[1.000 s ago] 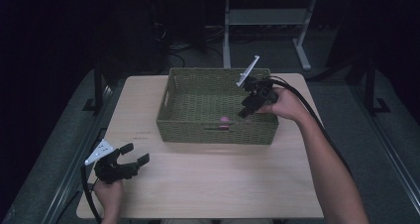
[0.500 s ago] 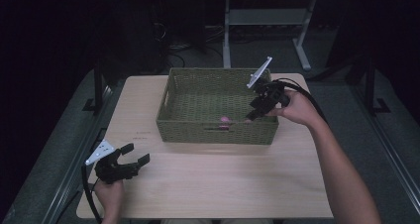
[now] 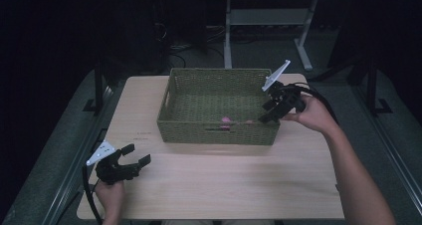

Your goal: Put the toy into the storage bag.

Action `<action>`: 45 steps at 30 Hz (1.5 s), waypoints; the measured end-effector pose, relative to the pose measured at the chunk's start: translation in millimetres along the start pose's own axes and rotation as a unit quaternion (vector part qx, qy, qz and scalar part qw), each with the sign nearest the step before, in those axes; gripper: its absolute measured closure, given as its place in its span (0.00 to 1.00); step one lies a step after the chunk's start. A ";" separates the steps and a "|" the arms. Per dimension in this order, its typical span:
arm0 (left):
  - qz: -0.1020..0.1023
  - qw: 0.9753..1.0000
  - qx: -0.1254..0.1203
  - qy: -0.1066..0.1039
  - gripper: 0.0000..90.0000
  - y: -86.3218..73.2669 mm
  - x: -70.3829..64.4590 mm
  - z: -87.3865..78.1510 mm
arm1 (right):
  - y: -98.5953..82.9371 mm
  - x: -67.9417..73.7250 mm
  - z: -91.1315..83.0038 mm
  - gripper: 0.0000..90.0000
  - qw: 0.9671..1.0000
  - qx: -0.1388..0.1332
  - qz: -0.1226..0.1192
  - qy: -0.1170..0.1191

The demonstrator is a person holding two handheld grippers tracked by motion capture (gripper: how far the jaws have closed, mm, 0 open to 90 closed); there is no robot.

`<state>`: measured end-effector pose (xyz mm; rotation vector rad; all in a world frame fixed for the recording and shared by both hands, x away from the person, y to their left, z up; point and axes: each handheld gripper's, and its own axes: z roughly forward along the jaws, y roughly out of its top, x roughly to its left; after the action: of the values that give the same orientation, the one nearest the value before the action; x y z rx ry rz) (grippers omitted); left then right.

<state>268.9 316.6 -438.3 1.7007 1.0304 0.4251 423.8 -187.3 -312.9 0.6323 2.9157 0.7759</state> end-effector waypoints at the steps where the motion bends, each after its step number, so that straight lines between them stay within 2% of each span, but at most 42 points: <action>1: 0.001 1.000 0.000 0.000 0.15 0.0 -0.1 0.1 | -1.6 0.1 -0.9 0.43 1.000 -0.001 0.000 -0.001; 19: 0.001 1.000 0.002 0.000 0.15 -0.2 -0.7 0.7 | -41.9 2.8 -11.0 0.41 0.999 -0.019 0.029 -0.007; 28: 0.002 1.000 0.003 0.001 0.15 -0.2 -0.7 0.6 | -55.9 8.7 -16.0 0.39 0.999 -0.028 0.035 -0.009; 45: 0.000 1.000 0.003 0.002 0.15 -0.4 -0.4 0.4 | -90.1 16.8 -9.5 0.37 0.998 -0.039 0.043 -0.017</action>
<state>268.8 316.0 -438.7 1.7064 1.0355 0.4268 373.3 -256.1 -347.8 0.7605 2.8288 0.8743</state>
